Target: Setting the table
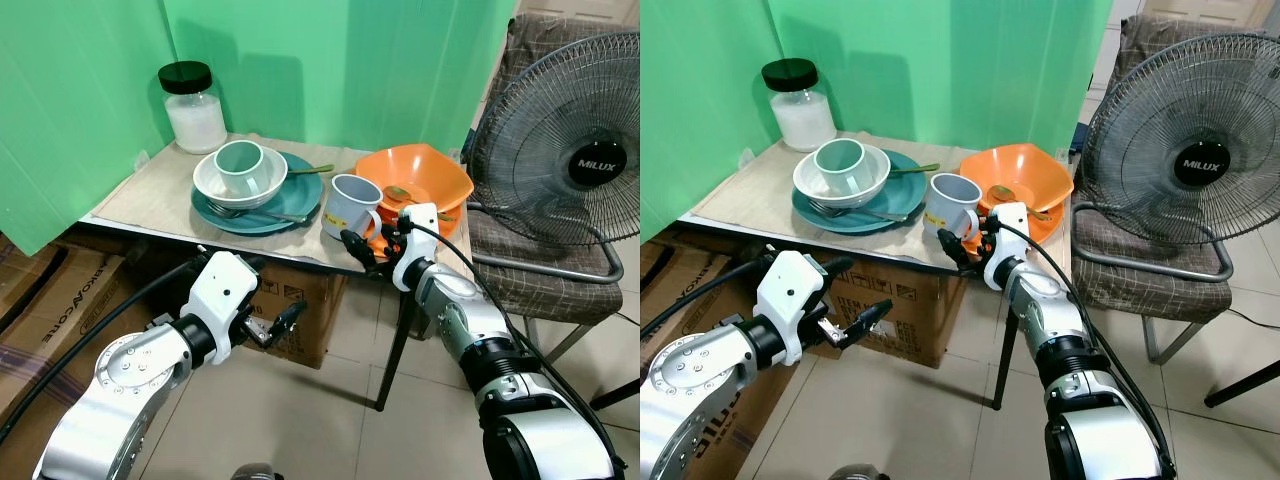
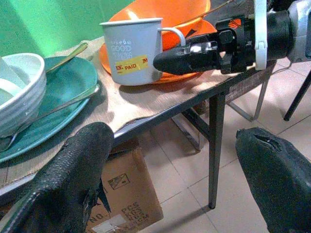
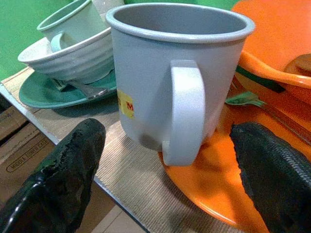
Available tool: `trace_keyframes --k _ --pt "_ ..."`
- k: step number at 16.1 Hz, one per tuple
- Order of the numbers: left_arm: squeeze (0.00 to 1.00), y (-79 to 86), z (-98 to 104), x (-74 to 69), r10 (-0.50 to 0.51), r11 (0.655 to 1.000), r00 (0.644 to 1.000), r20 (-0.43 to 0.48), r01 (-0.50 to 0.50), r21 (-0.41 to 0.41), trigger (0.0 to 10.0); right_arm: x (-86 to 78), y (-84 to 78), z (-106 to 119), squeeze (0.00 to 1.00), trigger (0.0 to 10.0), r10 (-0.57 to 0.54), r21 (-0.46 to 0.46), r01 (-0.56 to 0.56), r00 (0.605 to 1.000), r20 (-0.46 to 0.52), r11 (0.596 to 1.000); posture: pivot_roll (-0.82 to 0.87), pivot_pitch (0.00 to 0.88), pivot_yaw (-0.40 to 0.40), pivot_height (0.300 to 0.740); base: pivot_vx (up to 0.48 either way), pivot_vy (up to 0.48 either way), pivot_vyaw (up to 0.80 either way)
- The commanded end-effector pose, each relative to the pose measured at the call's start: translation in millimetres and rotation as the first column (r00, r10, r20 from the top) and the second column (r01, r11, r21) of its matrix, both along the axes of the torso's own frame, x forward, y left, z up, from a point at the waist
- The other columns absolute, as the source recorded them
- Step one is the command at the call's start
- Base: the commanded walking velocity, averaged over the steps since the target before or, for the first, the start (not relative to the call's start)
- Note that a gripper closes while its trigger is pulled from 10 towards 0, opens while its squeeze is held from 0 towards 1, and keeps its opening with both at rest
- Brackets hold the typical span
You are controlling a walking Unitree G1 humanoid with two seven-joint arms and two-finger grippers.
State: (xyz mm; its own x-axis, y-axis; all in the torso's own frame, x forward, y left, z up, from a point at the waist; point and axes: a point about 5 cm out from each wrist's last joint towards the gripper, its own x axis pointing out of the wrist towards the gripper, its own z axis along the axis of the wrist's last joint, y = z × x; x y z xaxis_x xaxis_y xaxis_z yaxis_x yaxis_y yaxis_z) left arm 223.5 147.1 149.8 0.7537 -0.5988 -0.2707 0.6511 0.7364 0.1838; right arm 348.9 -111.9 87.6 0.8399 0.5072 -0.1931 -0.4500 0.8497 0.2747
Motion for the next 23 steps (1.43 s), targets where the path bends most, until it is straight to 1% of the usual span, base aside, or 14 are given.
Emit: trace_keyframes --k 1,2,3,4,5,15,23 --pt "0.00 -0.8 1.3 0.0 -0.015 1.000 1.000 0.004 0.015 0.005 10.0 3.5 -1.0 4.2 0.00 10.0 -0.011 0.011 0.011 1.000 0.016 1.000 0.16 0.000 0.023 0.740 0.000 0.000 0.00" --pt "0.00 -0.5 1.3 0.3 -0.016 1.000 1.000 0.004 0.016 0.007 10.0 4.7 -0.9 3.7 0.00 10.0 -0.009 0.030 0.009 1.000 0.018 1.000 0.16 0.000 0.023 0.740 0.000 0.000 0.00" --pt "0.00 -0.2 1.2 0.5 -0.017 1.000 1.000 0.004 0.017 0.008 10.0 5.8 -0.4 4.4 0.00 8.6 -0.008 0.052 0.006 1.000 0.023 0.999 0.16 0.000 0.022 0.740 0.000 0.000 0.00" --pt "0.00 -0.1 1.1 0.6 -0.018 1.000 1.000 0.003 0.018 0.008 10.0 6.4 -0.1 4.9 0.00 1.3 -0.007 0.058 0.006 1.000 0.027 0.998 0.16 0.000 0.022 0.740 0.000 0.000 0.00" --pt "0.00 -0.2 0.9 0.5 -0.019 1.000 1.000 0.002 0.019 0.007 10.0 6.7 0.4 5.4 0.00 0.0 -0.006 0.063 0.004 1.000 0.030 0.998 0.16 0.000 0.022 0.740 0.000 0.000 0.00" --pt "0.00 0.6 0.4 -2.1 -0.037 0.999 0.999 -0.011 0.037 0.009 10.0 6.3 -0.6 1.8 0.00 0.0 -0.007 0.035 0.005 0.998 0.055 0.999 0.16 0.000 0.024 0.740 0.000 0.000 0.00" --pt "0.00 0.6 0.9 -0.2 -0.043 0.999 0.999 -0.010 0.043 0.018 10.0 8.9 -2.8 5.6 0.00 0.0 -0.024 0.048 0.020 0.996 0.080 0.999 0.16 0.000 0.033 0.740 0.000 0.000 0.00"
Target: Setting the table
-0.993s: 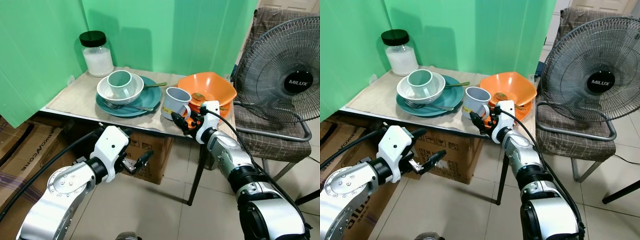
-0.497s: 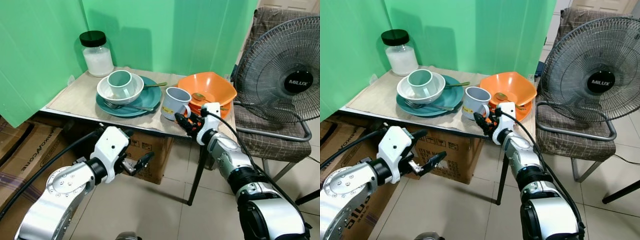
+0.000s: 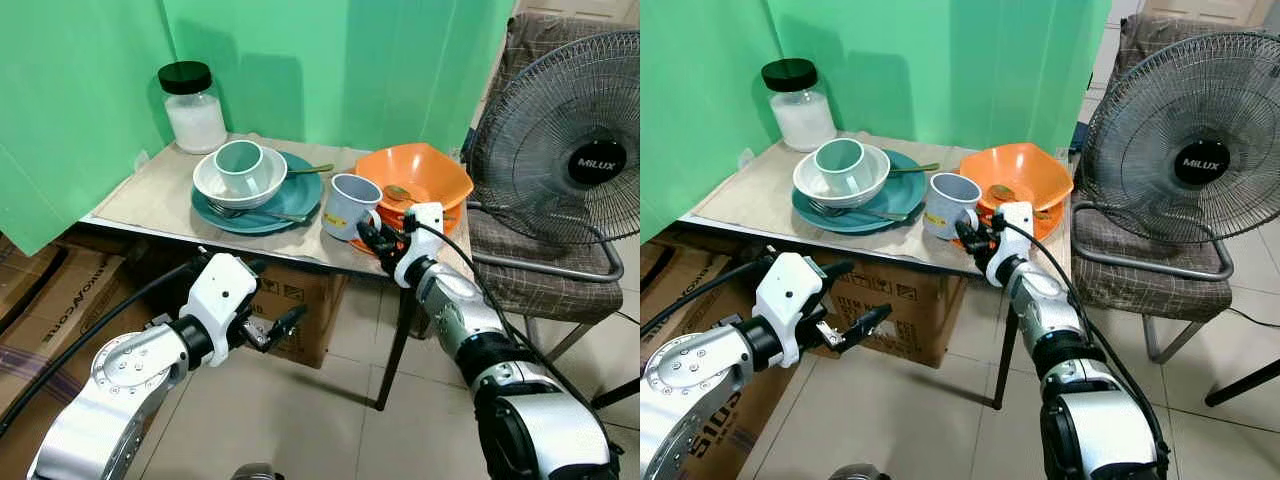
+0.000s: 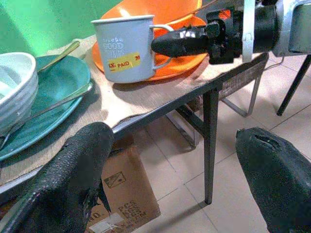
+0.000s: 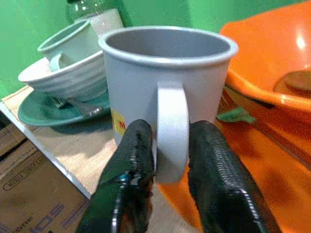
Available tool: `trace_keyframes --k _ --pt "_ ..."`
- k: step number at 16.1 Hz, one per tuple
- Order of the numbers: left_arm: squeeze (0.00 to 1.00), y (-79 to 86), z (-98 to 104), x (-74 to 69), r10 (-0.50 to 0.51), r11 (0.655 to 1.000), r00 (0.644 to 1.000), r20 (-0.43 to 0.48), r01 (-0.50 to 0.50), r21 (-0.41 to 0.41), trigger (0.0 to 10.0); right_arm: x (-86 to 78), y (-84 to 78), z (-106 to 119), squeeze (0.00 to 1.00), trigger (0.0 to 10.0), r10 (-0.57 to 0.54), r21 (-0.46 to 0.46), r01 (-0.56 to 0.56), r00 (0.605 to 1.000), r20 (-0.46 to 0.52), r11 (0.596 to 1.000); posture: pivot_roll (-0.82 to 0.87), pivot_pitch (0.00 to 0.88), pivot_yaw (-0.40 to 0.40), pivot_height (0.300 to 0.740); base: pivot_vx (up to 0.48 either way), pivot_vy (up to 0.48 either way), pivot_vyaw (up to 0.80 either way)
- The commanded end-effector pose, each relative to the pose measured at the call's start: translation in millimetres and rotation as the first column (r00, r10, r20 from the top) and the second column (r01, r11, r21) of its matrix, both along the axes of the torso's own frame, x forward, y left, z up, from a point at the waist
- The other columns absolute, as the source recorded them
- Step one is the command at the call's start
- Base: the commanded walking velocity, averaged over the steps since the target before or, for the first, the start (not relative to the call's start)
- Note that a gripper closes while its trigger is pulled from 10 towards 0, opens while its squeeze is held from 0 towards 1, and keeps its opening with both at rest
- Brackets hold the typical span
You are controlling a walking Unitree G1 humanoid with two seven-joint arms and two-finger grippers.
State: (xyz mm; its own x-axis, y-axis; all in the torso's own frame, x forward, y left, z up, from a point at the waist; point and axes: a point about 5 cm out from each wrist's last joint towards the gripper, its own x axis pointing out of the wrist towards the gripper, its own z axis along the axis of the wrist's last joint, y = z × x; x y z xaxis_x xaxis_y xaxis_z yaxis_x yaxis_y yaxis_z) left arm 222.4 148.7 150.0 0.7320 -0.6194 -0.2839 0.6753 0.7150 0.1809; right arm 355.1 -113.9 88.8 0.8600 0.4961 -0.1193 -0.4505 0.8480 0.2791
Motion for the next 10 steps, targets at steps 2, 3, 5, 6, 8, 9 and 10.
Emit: trace_keyframes --k 2,3,5,6,8,9,10 --pt "0.00 -0.9 0.8 1.7 -0.014 1.000 1.000 0.002 0.014 0.012 10.0 3.1 -0.7 5.2 0.00 0.0 -0.001 0.010 0.001 1.000 0.022 1.000 0.16 0.000 0.035 0.740 0.000 0.000 0.00" --pt "0.00 -1.0 0.9 2.2 -0.014 1.000 1.000 0.003 0.014 0.012 10.0 3.4 -0.6 5.6 0.00 0.0 -0.001 0.010 0.000 1.000 0.024 1.000 0.16 0.000 0.034 0.740 0.000 0.000 0.00" --pt "0.00 -1.0 0.9 2.6 -0.014 1.000 1.000 0.004 0.014 0.013 10.0 3.5 -0.4 5.8 0.00 0.0 0.001 0.010 -0.001 1.000 0.026 1.000 0.16 0.000 0.035 0.740 0.000 0.000 0.00" --pt "0.00 -0.9 0.9 2.9 -0.014 1.000 1.000 0.004 0.014 0.013 10.0 3.5 -0.1 5.7 0.00 0.0 0.003 0.008 -0.003 1.000 0.026 1.000 0.16 0.000 0.034 0.740 0.000 0.000 0.00" --pt "0.00 0.0 1.2 3.4 -0.011 1.000 1.000 0.006 0.011 0.015 10.0 3.2 0.7 5.2 0.00 0.0 0.008 0.001 -0.008 1.000 0.029 1.000 0.16 0.000 0.035 0.740 0.000 0.000 0.00" --pt "0.00 0.6 1.2 3.5 -0.010 1.000 1.000 0.007 0.010 0.017 10.0 3.0 1.8 6.2 0.00 0.0 0.022 -0.003 -0.022 0.999 0.037 1.000 0.16 0.000 0.035 0.740 0.000 0.000 0.00" --pt "0.00 0.8 1.2 3.8 -0.009 1.000 1.000 0.008 0.009 0.018 10.0 3.1 3.3 7.8 0.00 0.0 0.038 -0.005 -0.038 0.998 0.047 0.999 0.16 0.000 0.036 0.740 0.000 0.000 0.00"
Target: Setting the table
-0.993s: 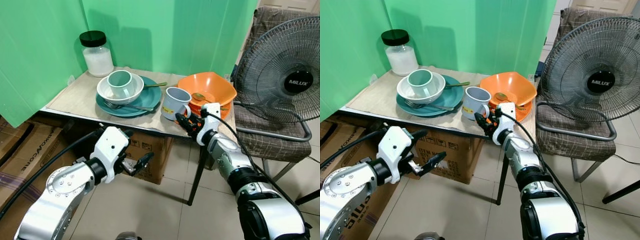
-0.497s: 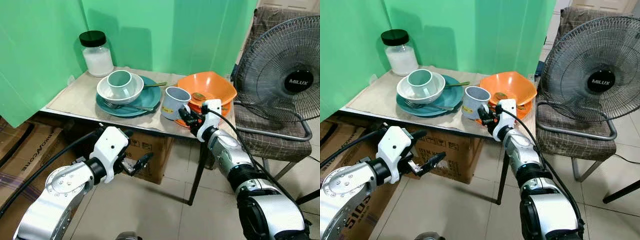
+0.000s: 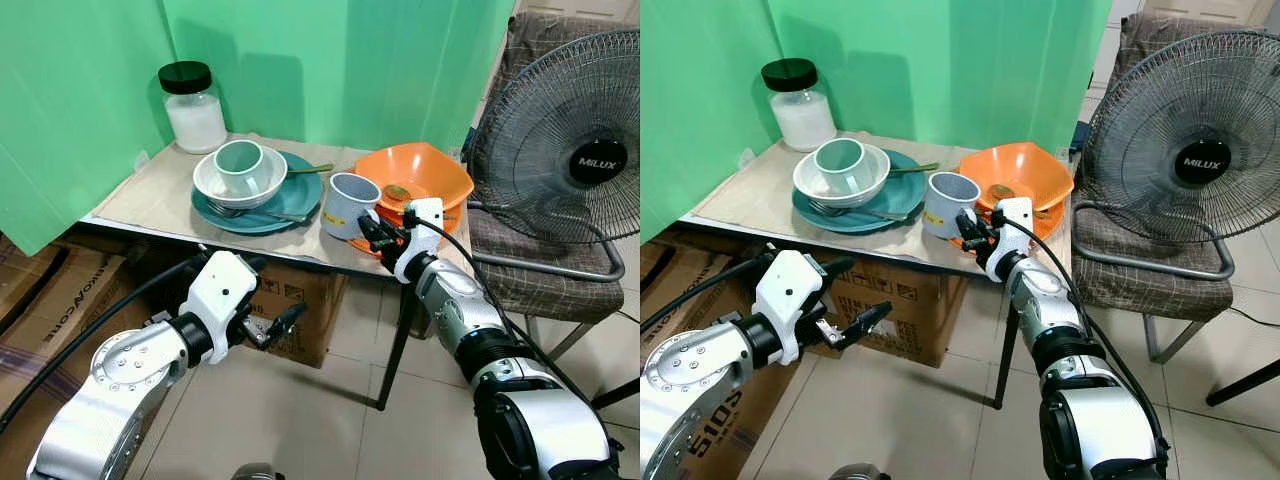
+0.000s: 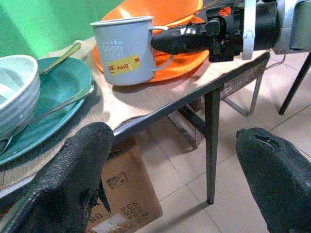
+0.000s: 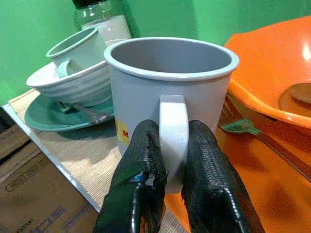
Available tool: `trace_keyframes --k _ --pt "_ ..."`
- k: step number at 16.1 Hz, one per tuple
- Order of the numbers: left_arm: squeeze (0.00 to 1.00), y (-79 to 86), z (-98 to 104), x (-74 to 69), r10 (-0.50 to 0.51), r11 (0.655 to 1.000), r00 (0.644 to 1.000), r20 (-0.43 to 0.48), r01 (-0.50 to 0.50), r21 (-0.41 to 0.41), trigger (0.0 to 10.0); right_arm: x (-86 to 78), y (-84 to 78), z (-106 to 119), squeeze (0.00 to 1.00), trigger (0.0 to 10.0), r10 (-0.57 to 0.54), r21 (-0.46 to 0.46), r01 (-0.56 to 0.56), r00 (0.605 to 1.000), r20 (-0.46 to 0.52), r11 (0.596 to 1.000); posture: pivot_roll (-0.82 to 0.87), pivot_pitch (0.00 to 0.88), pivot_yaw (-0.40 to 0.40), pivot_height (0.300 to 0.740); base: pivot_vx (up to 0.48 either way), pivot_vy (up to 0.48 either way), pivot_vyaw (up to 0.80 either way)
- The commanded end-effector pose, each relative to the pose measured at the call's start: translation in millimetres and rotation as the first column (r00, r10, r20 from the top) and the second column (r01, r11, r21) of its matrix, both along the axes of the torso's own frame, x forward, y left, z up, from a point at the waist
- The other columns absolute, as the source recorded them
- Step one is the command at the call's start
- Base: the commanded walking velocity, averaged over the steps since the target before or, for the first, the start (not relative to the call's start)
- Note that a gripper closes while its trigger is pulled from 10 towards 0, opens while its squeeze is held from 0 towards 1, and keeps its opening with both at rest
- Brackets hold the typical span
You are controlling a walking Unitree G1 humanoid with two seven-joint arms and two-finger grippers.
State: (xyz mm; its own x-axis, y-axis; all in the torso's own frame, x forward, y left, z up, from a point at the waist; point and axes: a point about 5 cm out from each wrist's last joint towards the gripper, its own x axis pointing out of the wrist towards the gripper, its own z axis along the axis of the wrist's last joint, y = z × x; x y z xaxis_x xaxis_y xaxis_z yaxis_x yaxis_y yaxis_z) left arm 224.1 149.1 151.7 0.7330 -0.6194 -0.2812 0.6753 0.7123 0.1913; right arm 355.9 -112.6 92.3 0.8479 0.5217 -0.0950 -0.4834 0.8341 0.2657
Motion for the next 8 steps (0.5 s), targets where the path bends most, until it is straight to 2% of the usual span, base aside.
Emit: trace_keyframes --k 1,3,5,6,7,8 --pt "0.00 1.5 0.2 1.2 -0.007 1.000 1.000 0.005 0.007 0.017 10.0 1.4 7.6 8.9 0.00 0.0 0.057 0.001 -0.057 0.997 0.049 0.998 0.16 0.000 0.035 0.740 0.000 0.000 0.00" --pt "0.00 7.9 4.0 -1.2 0.003 1.000 1.000 0.019 -0.003 0.028 10.0 -1.6 15.4 21.6 0.00 0.0 0.135 0.020 -0.138 0.984 0.117 0.990 0.16 0.000 0.030 0.740 0.000 0.000 0.00" --pt "0.00 12.9 8.4 0.6 0.055 0.998 0.998 0.043 -0.056 0.021 10.0 -7.8 13.3 36.7 0.00 0.0 0.171 0.050 -0.183 0.968 0.183 0.982 0.16 0.000 0.020 0.740 0.000 0.000 0.00" --pt "0.00 15.4 12.1 7.1 0.129 0.991 0.990 0.062 -0.130 0.006 10.0 -14.9 7.3 52.0 0.00 0.0 0.166 0.065 -0.187 0.956 0.241 0.980 0.16 0.000 0.014 0.740 0.000 0.000 0.00" --pt "0.00 14.4 15.6 11.5 0.168 0.986 0.983 0.071 -0.168 -0.018 10.0 -22.8 -0.2 67.0 0.00 0.0 0.142 0.062 -0.166 0.946 0.292 0.984 0.16 0.000 0.008 0.740 0.000 0.000 0.00" --pt "0.00 13.2 16.5 12.4 0.174 0.985 0.982 0.071 -0.172 -0.029 10.0 -25.5 -3.0 71.4 0.00 0.0 0.131 0.056 -0.156 0.943 0.306 0.986 0.16 0.000 0.007 0.740 0.000 0.000 0.00"
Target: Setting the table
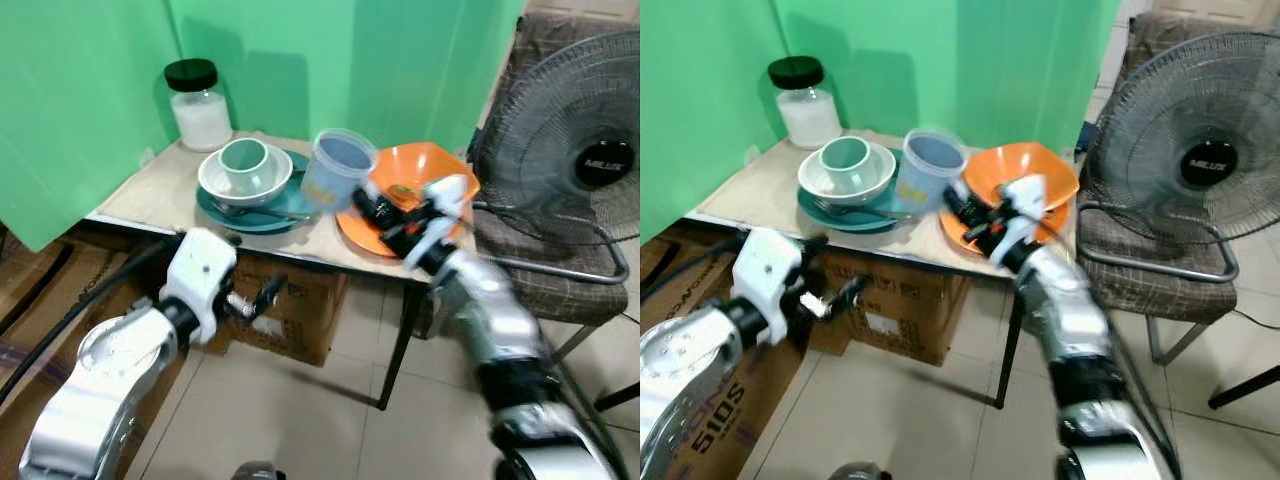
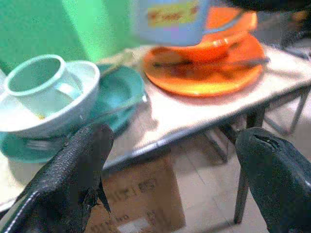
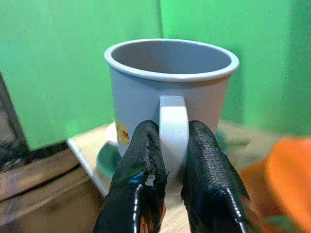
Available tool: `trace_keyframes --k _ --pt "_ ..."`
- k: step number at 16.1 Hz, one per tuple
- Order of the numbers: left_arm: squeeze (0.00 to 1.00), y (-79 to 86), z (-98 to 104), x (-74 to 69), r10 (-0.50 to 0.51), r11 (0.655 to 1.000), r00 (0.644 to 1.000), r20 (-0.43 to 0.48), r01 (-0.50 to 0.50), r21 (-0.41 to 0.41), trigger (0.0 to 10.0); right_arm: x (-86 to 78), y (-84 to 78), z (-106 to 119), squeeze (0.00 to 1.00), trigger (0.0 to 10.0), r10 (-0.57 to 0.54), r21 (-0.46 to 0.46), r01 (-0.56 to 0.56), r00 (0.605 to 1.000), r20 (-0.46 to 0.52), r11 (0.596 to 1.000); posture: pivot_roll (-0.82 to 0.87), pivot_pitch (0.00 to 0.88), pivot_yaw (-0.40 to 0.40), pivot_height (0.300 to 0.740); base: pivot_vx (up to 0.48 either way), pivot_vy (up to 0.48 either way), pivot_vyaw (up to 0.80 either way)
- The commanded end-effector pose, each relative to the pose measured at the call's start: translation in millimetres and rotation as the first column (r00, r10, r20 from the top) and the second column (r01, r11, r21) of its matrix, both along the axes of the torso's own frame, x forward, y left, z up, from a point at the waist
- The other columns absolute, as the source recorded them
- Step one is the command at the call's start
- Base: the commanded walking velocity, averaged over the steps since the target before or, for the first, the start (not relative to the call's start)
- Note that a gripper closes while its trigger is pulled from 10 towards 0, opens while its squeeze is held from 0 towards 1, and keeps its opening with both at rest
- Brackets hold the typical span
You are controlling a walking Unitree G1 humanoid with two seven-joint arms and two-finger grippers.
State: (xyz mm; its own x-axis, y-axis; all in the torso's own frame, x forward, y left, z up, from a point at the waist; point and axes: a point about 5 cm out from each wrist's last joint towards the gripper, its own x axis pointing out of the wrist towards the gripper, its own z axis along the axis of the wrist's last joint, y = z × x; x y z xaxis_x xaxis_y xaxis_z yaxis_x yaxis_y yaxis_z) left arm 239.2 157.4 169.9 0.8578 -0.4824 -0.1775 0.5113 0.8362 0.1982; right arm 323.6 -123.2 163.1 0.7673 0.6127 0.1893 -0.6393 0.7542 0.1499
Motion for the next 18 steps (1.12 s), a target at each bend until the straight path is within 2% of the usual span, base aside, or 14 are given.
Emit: trace_keyframes --k 1,2,3,4,5,6,7,9,10,11,12,13,15,18 --pt "0.00 3.8 5.9 7.1 0.103 0.995 0.994 0.024 -0.103 -0.012 10.0 -6.9 -13.2 23.9 0.00 0.0 -0.079 0.033 0.078 0.995 0.053 0.996 0.15 0.000 0.000 0.740 0.000 0.000 0.00" --pt "0.00 5.5 4.7 12.0 0.169 0.986 0.985 0.016 -0.169 -0.016 10.0 -12.9 -20.6 30.2 0.00 1.2 -0.130 0.029 0.128 0.990 0.055 0.991 0.15 0.000 0.002 0.740 0.000 0.000 0.00" --pt "0.00 7.9 4.4 17.7 0.240 0.971 0.970 0.041 -0.239 -0.021 10.0 -22.2 -25.2 34.2 0.00 10.0 -0.175 0.004 0.175 0.984 0.040 0.985 0.14 0.000 0.003 0.740 0.000 0.000 0.00" --pt "0.00 7.6 5.7 20.3 0.271 0.963 0.960 0.070 -0.269 -0.029 10.0 -27.0 -28.2 33.9 0.00 10.0 -0.209 -0.039 0.210 0.977 0.032 0.977 0.14 0.000 -0.001 0.740 0.000 0.000 0.00" --pt "0.00 0.1 9.4 23.5 0.302 0.953 0.946 0.115 -0.296 -0.068 10.0 -38.8 -33.7 36.1 0.00 10.0 -0.280 -0.085 0.283 0.959 0.041 0.955 0.12 0.000 0.002 0.740 0.000 0.000 0.00" --pt "0.00 -5.4 11.3 23.9 0.301 0.952 0.944 0.138 -0.289 -0.098 10.0 -42.8 -37.0 35.9 0.00 10.0 -0.331 -0.086 0.333 0.943 0.031 0.939 0.11 0.000 0.006 0.740 0.000 0.000 0.00" --pt "0.00 -7.7 9.8 24.2 0.310 0.948 0.943 0.121 -0.297 -0.112 10.0 -45.3 -39.4 35.8 0.00 10.0 -0.356 -0.095 0.357 0.934 0.028 0.929 0.10 0.000 0.009 0.740 0.000 0.000 0.00" --pt "0.00 -12.6 12.2 26.0 0.322 0.940 0.937 0.135 -0.300 -0.160 10.0 -50.6 -46.0 38.3 0.00 10.0 -0.460 -0.073 0.459 0.888 0.002 0.886 0.10 0.000 0.005 0.740 0.000 0.000 -0.70" --pt "0.02 -12.8 12.7 26.2 0.326 0.937 0.936 0.131 -0.302 -0.173 10.0 -51.2 -46.5 39.8 0.00 10.0 -0.474 -0.075 0.472 0.881 -0.004 0.878 0.10 0.000 0.005 0.740 0.000 0.000 -0.80" --pt "0.00 -10.6 14.0 29.1 0.363 0.926 0.918 0.160 -0.335 -0.177 10.0 -50.6 -45.6 39.8 0.00 10.0 -0.489 -0.104 0.485 0.872 -0.013 0.868 0.10 0.000 0.003 0.740 0.000 0.000 -0.80" --pt "0.00 -10.7 13.2 29.8 0.357 0.927 0.922 0.150 -0.330 -0.179 10.0 -50.4 -44.6 39.6 0.00 10.0 -0.490 -0.106 0.486 0.872 -0.016 0.868 0.10 0.000 0.001 0.740 0.000 0.000 -0.80" --pt "0.00 -15.3 11.4 28.1 0.247 0.958 0.964 0.102 -0.226 -0.179 10.0 -51.2 -42.2 38.5 0.00 10.0 -0.493 -0.104 0.487 0.869 -0.041 0.867 0.10 0.000 0.000 0.740 0.000 0.000 -0.80" --pt "0.00 -17.7 11.0 29.3 0.192 0.975 0.973 0.128 -0.174 -0.135 10.0 -56.0 -42.8 34.6 0.00 10.0 -0.497 -0.096 0.490 0.864 -0.080 0.866 0.10 0.000 0.001 0.740 0.000 0.000 -0.80" --pt "0.00 -10.7 8.7 37.8 0.257 0.965 0.957 0.138 -0.244 -0.100 10.0 -60.1 -44.6 24.8 0.00 10.0 -0.510 -0.098 0.500 0.848 -0.147 0.860 0.13 0.000 -0.017 0.740 0.000 0.000 -0.80"
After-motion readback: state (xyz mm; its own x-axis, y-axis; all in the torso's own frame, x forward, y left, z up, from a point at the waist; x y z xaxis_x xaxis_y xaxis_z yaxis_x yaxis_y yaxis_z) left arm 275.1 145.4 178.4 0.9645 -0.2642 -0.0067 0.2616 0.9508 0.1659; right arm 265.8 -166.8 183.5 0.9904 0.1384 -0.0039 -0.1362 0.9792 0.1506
